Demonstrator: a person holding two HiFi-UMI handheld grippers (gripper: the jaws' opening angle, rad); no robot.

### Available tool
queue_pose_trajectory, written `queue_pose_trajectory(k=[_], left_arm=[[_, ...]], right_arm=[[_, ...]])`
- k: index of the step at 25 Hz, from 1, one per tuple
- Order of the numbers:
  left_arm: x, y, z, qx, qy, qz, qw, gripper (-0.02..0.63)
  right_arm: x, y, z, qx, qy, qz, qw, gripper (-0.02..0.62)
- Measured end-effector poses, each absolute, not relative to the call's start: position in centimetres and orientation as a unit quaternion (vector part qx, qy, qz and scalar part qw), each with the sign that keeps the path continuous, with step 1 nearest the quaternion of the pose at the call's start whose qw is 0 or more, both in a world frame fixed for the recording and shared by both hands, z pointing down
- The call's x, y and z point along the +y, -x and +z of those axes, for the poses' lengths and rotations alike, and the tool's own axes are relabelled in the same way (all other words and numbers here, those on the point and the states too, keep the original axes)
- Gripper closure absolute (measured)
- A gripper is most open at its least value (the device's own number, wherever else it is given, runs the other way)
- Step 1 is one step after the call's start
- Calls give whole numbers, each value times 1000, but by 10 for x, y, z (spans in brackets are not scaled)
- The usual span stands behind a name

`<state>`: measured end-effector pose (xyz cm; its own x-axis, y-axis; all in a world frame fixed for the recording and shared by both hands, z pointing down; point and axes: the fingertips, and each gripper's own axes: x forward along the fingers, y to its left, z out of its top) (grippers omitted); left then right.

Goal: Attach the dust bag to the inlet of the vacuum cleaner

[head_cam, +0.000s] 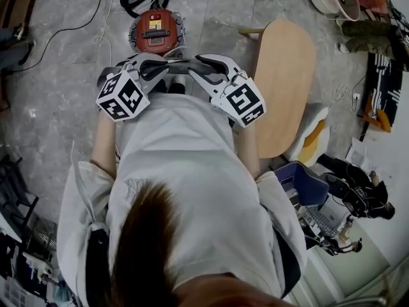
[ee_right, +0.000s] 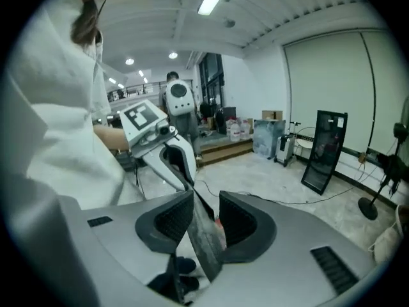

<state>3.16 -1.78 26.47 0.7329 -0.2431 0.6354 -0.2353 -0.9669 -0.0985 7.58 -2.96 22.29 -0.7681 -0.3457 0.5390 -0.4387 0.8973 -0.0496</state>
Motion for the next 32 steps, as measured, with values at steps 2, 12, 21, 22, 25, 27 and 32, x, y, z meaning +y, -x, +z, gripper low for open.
queue_pose_trajectory(k=[2,12,21,22,25,27,32], left_arm=[[-11,-34,271,111,930,-350,3,566],[18,-42,326,68,928,-363,-50,566],[23,-31,439,99,911,-387,-101,566],[22,-28,459,101,908,-392,-108,566],[25,-28,508,108,900,-399,-135,566],[28,-33,530,110,898,-402,-141,565],[24,-34,584,108,897,-402,-150,565]], right_arm=[[-20,-72,239,-925,-187,68,325,466],[11,-66,328,-873,-75,38,481,511],[13,-54,443,-838,-36,76,539,518],[12,-51,462,-836,-30,84,542,518],[14,-52,511,-829,-11,100,551,520],[17,-57,534,-821,0,101,561,523],[14,-58,587,-810,-4,119,574,523]])
